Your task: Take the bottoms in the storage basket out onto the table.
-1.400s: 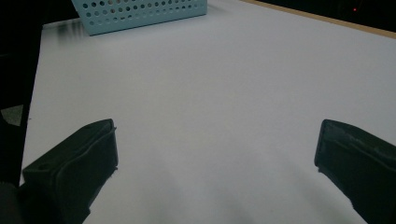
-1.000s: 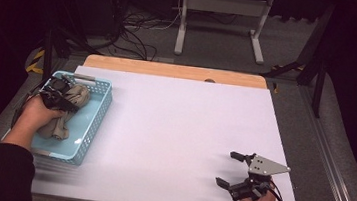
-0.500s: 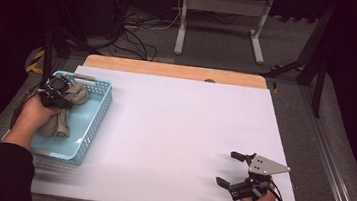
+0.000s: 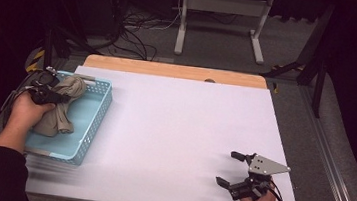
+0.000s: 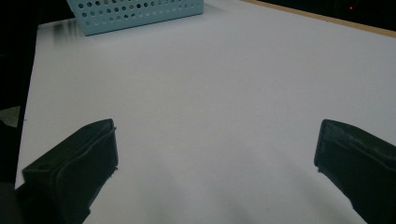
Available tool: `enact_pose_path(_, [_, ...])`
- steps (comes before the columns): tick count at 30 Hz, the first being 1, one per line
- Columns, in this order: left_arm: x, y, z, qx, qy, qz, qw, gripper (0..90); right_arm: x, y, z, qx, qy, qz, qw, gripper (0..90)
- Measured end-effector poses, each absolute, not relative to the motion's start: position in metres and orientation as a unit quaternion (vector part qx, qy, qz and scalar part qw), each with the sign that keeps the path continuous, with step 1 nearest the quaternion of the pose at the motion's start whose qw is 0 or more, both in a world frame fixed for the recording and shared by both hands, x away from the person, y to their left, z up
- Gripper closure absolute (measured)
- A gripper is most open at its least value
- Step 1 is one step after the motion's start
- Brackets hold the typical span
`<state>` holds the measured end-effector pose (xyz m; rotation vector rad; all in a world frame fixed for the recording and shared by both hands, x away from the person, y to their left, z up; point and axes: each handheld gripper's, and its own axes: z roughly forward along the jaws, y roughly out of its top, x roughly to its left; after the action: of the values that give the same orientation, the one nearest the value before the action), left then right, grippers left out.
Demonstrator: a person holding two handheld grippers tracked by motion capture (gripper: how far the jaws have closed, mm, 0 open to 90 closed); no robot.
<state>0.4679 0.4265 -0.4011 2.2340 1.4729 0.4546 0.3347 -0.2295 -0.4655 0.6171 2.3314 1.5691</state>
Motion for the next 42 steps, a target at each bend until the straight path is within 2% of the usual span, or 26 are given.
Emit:
enact_pose_path(7, [0.457,0.443,-0.389,0.769,0.543,0.164,0.293,65.4,0.335,-0.229,-0.466,0.214,0.804,0.539,0.132,0.1])
enact_pose_path(19, [0.439,0.463,-0.377,0.718,0.543,0.178,0.396,65.5,0.335,-0.229,-0.466,0.212,0.804,0.539,0.134,0.1])
enact_pose_path(35, [0.418,0.462,-0.361,0.685,0.504,0.201,0.485,65.3,0.335,-0.229,-0.465,0.212,0.804,0.539,0.133,0.1])
enact_pose_path(42, [0.412,0.456,-0.353,0.679,0.487,0.215,0.505,65.2,0.334,-0.229,-0.465,0.212,0.804,0.539,0.133,0.1])
